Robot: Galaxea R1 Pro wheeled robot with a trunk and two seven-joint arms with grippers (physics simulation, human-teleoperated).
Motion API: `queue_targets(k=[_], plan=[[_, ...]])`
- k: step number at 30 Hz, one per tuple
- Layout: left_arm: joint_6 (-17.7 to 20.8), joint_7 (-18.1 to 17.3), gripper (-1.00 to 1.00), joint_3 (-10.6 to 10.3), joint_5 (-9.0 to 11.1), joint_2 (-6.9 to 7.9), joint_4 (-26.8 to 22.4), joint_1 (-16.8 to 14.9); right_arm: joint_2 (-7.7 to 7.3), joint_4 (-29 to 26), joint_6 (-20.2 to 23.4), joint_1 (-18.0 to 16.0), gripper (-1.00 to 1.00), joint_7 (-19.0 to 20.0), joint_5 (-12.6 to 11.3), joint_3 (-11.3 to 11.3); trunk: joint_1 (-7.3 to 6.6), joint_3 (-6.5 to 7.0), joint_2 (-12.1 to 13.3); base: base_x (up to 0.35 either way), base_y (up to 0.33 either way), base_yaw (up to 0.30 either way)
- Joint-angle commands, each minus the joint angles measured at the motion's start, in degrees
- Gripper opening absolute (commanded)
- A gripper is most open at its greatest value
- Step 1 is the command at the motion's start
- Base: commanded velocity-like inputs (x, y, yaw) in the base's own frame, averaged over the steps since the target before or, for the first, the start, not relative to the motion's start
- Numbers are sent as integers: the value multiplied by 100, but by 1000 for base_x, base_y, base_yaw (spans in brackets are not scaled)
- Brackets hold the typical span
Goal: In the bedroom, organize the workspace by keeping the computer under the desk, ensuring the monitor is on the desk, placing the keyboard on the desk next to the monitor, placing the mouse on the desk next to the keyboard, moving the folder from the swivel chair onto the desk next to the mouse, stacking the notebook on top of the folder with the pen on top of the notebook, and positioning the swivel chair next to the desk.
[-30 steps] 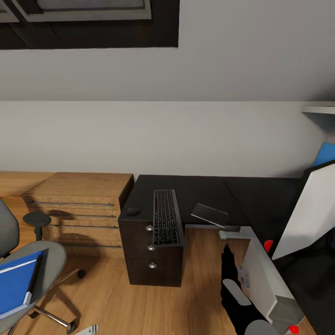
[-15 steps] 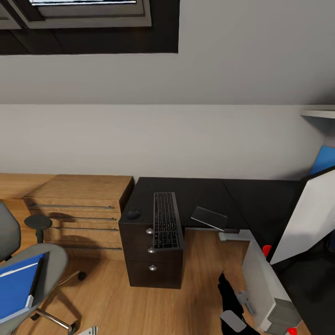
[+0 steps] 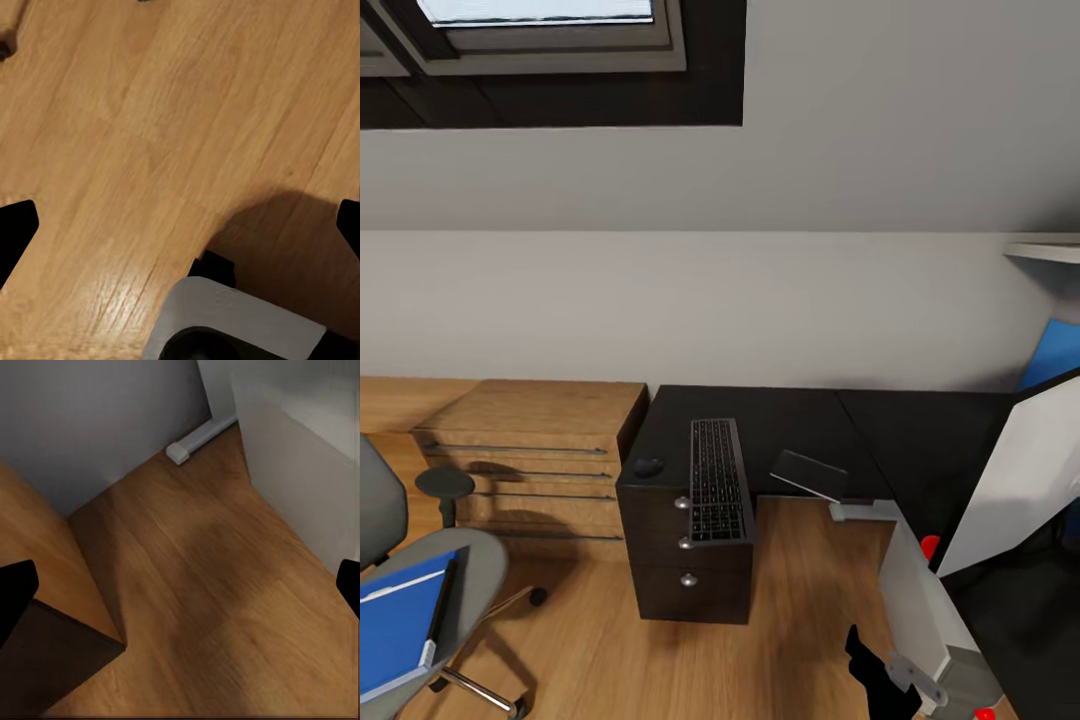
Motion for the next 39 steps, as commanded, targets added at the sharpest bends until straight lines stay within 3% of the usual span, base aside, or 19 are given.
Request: queue_targets(k=[1,10,13,15,20,21,29,39], plan=[[4,-11,100,-13,25,-11,243,-1,31,21,-13,4,100,58,-44,-9,-23,13,38,0,0,0],[-24,-54,100,-10,27,-81,425,-1,186,5,-29,212,100,72,37,8,-220,174,399,0,0,0],[-34,-56,100,-10,27,-128,439,-1,190,6,-24,232,100,71,476,58,-286,228,519,0,0,0],[-37,-57,100,-10,23,-123,441,-1,204,15,-16,238,100,62,970,70,-330,264,599,0,0,0],[-81,-55,100,-10,20,-105,439,-1,212,18,4,266,100,59,1377,74,-440,354,800,0,0,0],[-300,-51,100,-8,21,-103,438,-1,211,11,6,275,100,62,1514,75,-462,372,840,0,0,0],[-951,-38,100,11,48,-117,455,-1,197,7,5,281,100,59,1920,79,-638,515,1161,-64,0,0],[-969,-31,100,25,58,-122,456,-1,231,18,6,281,100,65,1941,112,-857,695,1562,-336,0,-69]])
